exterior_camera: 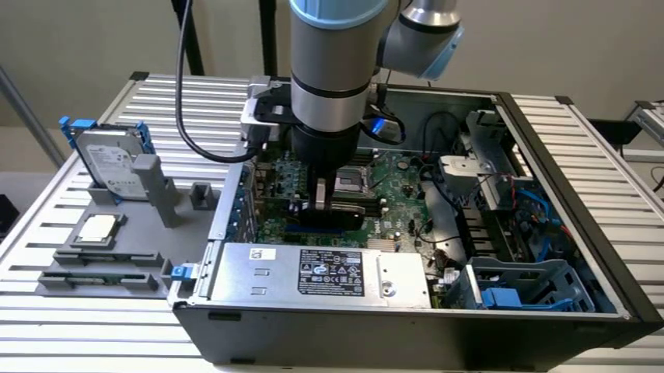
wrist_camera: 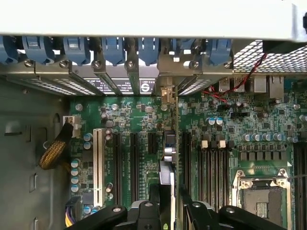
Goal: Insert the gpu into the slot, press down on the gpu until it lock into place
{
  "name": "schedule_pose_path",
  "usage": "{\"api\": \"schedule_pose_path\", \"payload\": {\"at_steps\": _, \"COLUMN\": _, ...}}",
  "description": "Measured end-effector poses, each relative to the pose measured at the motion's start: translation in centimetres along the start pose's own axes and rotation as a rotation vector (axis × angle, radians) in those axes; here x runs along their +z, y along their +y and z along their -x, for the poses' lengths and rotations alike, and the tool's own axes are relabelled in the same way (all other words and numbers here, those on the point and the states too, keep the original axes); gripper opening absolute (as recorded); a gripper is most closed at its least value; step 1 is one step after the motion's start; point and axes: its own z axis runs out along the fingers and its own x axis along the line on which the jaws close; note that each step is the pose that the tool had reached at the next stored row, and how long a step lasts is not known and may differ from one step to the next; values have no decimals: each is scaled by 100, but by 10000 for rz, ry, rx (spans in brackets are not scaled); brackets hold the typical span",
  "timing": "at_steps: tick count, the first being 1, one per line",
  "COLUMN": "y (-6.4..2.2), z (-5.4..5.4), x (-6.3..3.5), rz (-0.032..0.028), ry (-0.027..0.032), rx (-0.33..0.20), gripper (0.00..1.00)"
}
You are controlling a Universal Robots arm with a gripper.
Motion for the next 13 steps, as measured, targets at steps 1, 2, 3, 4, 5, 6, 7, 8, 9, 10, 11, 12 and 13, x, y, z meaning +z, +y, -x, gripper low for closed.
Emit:
{"api": "schedule_pose_path", "payload": {"at_steps": 1, "y": 0, "z": 1, "x": 3, "rz": 4, "ry": 5, "rx": -7, "gripper": 26}}
{"api": "schedule_pose_path", "payload": {"at_steps": 2, "y": 0, "z": 1, "x": 7, "rz": 9, "ry": 12, "rx": -13, "gripper": 26}}
{"api": "schedule_pose_path", "payload": {"at_steps": 3, "y": 0, "z": 1, "x": 13, "rz": 14, "ry": 20, "rx": -19, "gripper": 26}}
{"api": "schedule_pose_path", "payload": {"at_steps": 4, "y": 1, "z": 0, "x": 19, "rz": 19, "ry": 28, "rx": -27, "gripper": 26}}
{"api": "schedule_pose_path", "payload": {"at_steps": 5, "y": 1, "z": 0, "x": 25, "rz": 25, "ry": 36, "rx": -32, "gripper": 26}}
{"api": "schedule_pose_path", "payload": {"at_steps": 6, "y": 1, "z": -1, "x": 31, "rz": 31, "ry": 42, "rx": -36, "gripper": 26}}
{"api": "schedule_pose_path", "payload": {"at_steps": 7, "y": 1, "z": -1, "x": 37, "rz": 39, "ry": 47, "rx": -38, "gripper": 26}}
{"api": "schedule_pose_path", "payload": {"at_steps": 8, "y": 1, "z": 0, "x": 39, "rz": 50, "ry": 52, "rx": -40, "gripper": 26}}
{"api": "schedule_pose_path", "payload": {"at_steps": 9, "y": 1, "z": 0, "x": 40, "rz": 64, "ry": 57, "rx": -42, "gripper": 26}}
{"api": "schedule_pose_path", "payload": {"at_steps": 10, "y": 0, "z": 2, "x": 41, "rz": 82, "ry": 62, "rx": -44, "gripper": 26}}
{"api": "schedule_pose_path", "payload": {"at_steps": 11, "y": -2, "z": 3, "x": 41, "rz": 109, "ry": 67, "rx": -44, "gripper": 26}}
{"api": "schedule_pose_path", "payload": {"at_steps": 12, "y": -4, "z": 5, "x": 40, "rz": 141, "ry": 72, "rx": -44, "gripper": 26}}
{"api": "schedule_pose_path", "payload": {"at_steps": 13, "y": -5, "z": 6, "x": 37, "rz": 172, "ry": 77, "rx": -41, "gripper": 26}}
